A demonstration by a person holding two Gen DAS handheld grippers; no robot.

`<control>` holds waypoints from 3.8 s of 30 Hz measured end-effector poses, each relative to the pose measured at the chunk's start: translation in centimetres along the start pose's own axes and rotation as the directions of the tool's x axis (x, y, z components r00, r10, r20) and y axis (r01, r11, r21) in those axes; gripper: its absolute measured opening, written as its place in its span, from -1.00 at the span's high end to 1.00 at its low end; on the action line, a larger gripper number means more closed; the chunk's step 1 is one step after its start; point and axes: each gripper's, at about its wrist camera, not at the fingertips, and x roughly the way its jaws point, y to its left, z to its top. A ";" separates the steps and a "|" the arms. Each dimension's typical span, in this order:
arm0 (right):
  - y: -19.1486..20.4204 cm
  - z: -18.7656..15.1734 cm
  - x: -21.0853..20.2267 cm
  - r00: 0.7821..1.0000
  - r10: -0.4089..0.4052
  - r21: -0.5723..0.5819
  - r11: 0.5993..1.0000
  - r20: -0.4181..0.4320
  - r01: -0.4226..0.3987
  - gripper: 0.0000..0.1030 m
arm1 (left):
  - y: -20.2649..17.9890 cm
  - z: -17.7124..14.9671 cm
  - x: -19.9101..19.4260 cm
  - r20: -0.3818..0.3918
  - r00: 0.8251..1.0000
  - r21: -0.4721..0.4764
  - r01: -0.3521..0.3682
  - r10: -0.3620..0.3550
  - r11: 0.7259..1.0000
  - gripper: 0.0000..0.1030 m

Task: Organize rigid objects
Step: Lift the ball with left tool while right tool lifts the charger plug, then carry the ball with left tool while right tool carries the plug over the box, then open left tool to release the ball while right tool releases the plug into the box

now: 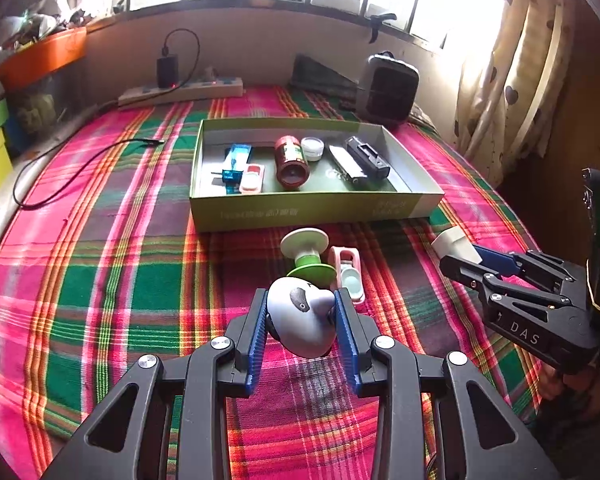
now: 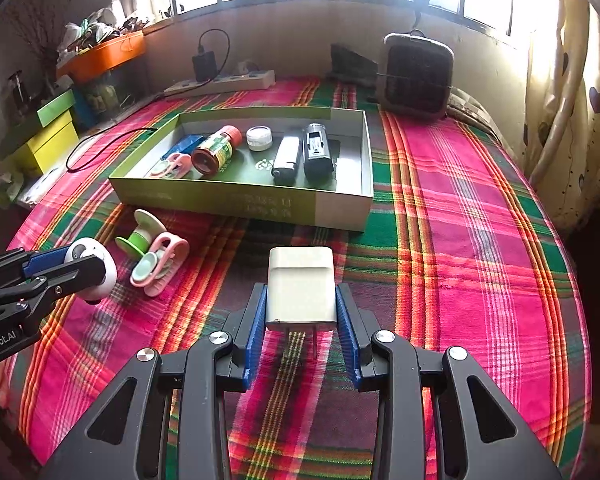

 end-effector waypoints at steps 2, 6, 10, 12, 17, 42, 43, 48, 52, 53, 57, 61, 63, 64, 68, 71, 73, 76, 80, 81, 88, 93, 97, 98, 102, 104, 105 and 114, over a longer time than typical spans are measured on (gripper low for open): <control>0.1 0.1 -0.3 1.000 0.002 0.000 1.000 0.006 -0.002 0.33 | -0.1 0.2 -0.3 0.006 1.000 0.000 0.000 0.000 1.000 0.39; 0.2 0.3 -0.7 1.000 0.005 0.005 1.000 0.018 -0.005 0.33 | 0.0 0.5 -0.8 0.021 1.000 -0.002 0.005 -0.005 1.000 0.39; 0.4 0.7 -1.2 0.999 0.008 0.007 1.000 0.035 -0.008 0.33 | 0.2 1.2 -1.0 0.033 0.999 -0.002 -0.003 0.003 1.000 0.39; 0.6 1.1 -1.4 0.999 0.010 0.000 1.000 0.044 -0.010 0.33 | 0.4 1.6 -1.1 0.037 0.999 -0.004 -0.005 0.005 1.000 0.39; 1.0 1.9 -1.5 0.998 0.019 -0.006 1.000 0.055 -0.019 0.33 | 0.9 2.3 -1.0 0.041 0.999 -0.012 -0.008 0.009 1.000 0.39; 0.7 6.3 0.4 0.996 0.054 -0.007 0.999 0.070 -0.054 0.33 | 2.5 7.7 1.1 0.072 0.997 -0.001 -0.019 0.019 1.000 0.39; 0.7 6.5 0.6 0.996 0.057 -0.005 0.998 0.067 -0.057 0.33 | 2.5 7.9 1.3 0.072 0.997 0.001 -0.019 0.019 1.000 0.39; 0.6 7.5 1.8 0.997 0.058 -0.008 0.998 0.054 -0.058 0.33 | 2.3 9.1 2.1 0.075 0.997 0.012 -0.021 0.020 1.000 0.39; 0.6 7.9 2.9 0.997 0.064 -0.002 0.998 0.036 -0.064 0.33 | 2.2 9.7 3.3 0.061 0.998 0.014 -0.009 0.008 1.000 0.39; 0.6 8.0 3.2 0.997 0.065 -0.002 0.998 0.032 -0.065 0.33 | 2.3 10.0 3.7 0.054 0.999 0.012 -0.006 0.005 1.000 0.39; 0.6 8.5 4.2 0.997 0.078 0.004 0.997 0.014 -0.078 0.33 | 2.7 10.8 5.0 0.034 0.999 0.004 0.006 -0.006 1.000 0.39; 0.8 9.2 5.3 0.995 0.097 0.000 0.995 -0.007 -0.097 0.33 | 3.1 11.5 6.1 0.023 1.000 0.001 0.004 -0.004 1.000 0.39; 0.9 9.5 6.0 0.994 0.110 0.003 0.994 -0.022 -0.110 0.33 | 3.1 11.8 6.5 0.015 1.000 0.003 0.008 -0.008 1.000 0.39; 1.0 9.6 6.3 0.993 0.114 0.004 0.993 -0.029 -0.114 0.33 | 3.2 12.0 6.8 0.014 1.000 0.002 0.008 -0.008 1.000 0.39; 1.5 9.9 7.3 0.991 0.123 -0.006 0.992 -0.049 -0.123 0.33 | 3.6 12.7 7.9 0.000 1.000 -0.001 -0.002 0.002 1.000 0.39; 1.6 10.1 7.8 0.990 0.133 -0.011 0.991 -0.057 -0.134 0.33 | 3.6 12.9 8.5 -0.011 1.000 0.005 -0.002 0.002 1.000 0.39; 1.9 10.3 8.1 0.988 0.142 -0.021 0.989 -0.063 -0.144 0.33 | 3.6 13.0 9.1 -0.025 1.000 0.004 0.006 -0.006 1.000 0.39; 2.2 10.6 8.5 0.987 0.142 -0.035 0.989 -0.071 -0.144 0.33 | 3.6 13.2 9.7 -0.033 0.999 0.010 0.001 0.000 1.000 0.39; 2.6 10.9 9.1 0.987 0.143 -0.048 0.988 -0.077 -0.147 0.33 | 3.8 13.6 10.3 -0.040 0.999 0.005 0.000 0.001 1.000 0.39; 2.7 10.9 9.2 0.987 0.143 -0.049 0.988 -0.079 -0.147 0.33 | 4.0 13.7 10.5 -0.041 0.999 0.000 -0.002 0.002 1.000 0.39; 2.7 10.9 9.9 0.985 0.146 -0.057 0.987 -0.091 -0.151 0.33 | 4.3 14.2 11.6 -0.054 0.999 -0.007 -0.002 0.002 1.000 0.39; 2.9 10.7 10.5 0.983 0.146 -0.063 0.986 -0.110 -0.154 0.33 | 4.2 14.2 12.3 -0.068 0.998 0.000 -0.004 0.004 1.000 0.39; 3.0 10.7 10.6 0.984 0.140 -0.065 0.987 -0.108 -0.148 0.33 | 4.3 14.2 12.7 -0.078 0.997 0.005 -0.010 0.011 1.000 0.39; 3.0 10.6 10.6 0.985 0.133 -0.072 0.987 -0.106 -0.141 0.33 | 4.3 14.1 12.8 -0.078 0.997 0.004 -0.011 0.011 1.000 0.39; 3.1 10.6 10.8 0.985 0.136 -0.070 0.987 -0.110 -0.144 0.33 | 4.1 14.1 12.9 -0.076 0.997 0.015 -0.016 0.017 1.000 0.39; 3.1 10.6 10.9 0.984 0.136 -0.068 0.987 -0.112 -0.144 0.33 | 4.2 14.1 12.9 -0.074 0.997 0.011 -0.015 0.016 1.000 0.39; 3.0 10.6 10.9 0.984 0.138 -0.064 0.987 -0.111 -0.146 0.33 | 4.2 14.1 12.9 -0.075 0.997 0.015 -0.018 0.019 1.000 0.39; 2.7 10.6 10.8 0.983 0.150 -0.044 0.987 -0.105 -0.156 0.33 | 4.4 14.3 13.0 -0.072 0.997 0.006 -0.017 0.017 1.000 0.38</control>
